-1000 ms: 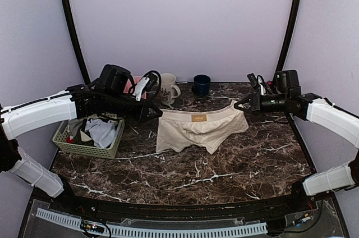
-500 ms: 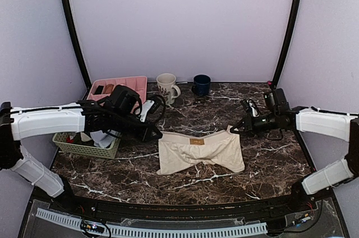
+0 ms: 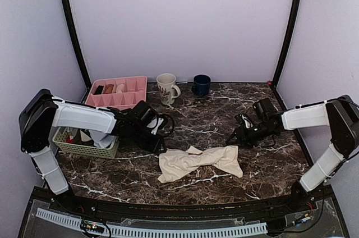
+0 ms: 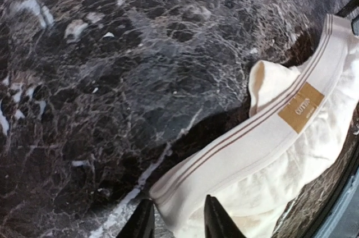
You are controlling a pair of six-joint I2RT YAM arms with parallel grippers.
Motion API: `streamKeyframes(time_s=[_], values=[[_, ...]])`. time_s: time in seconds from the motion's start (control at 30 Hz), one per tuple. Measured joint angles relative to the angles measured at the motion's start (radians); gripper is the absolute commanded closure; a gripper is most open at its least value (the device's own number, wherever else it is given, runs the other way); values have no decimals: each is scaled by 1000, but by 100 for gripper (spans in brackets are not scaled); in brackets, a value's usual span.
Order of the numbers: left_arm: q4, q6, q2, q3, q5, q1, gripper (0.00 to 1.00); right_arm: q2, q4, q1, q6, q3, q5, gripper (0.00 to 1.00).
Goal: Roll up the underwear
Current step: Flatten out the underwear at the center of the board.
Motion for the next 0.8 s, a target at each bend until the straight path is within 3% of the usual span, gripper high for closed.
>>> streamKeyframes(time_s=[0.13, 0.3, 0.6, 0.8], values=[[39, -52, -23, -39, 40, 42, 45, 17, -43, -17, -8, 58, -3, 50], [75, -130, -97, -140, 80, 90, 44, 75, -97, -69, -18, 117, -11, 52], [105, -190, -63, -148, 144, 95, 45, 201, -197, -79, -24, 189, -49, 53], [122, -211, -15, -132, 180, 96, 45, 249, -207, -79, -27, 204, -132, 71]])
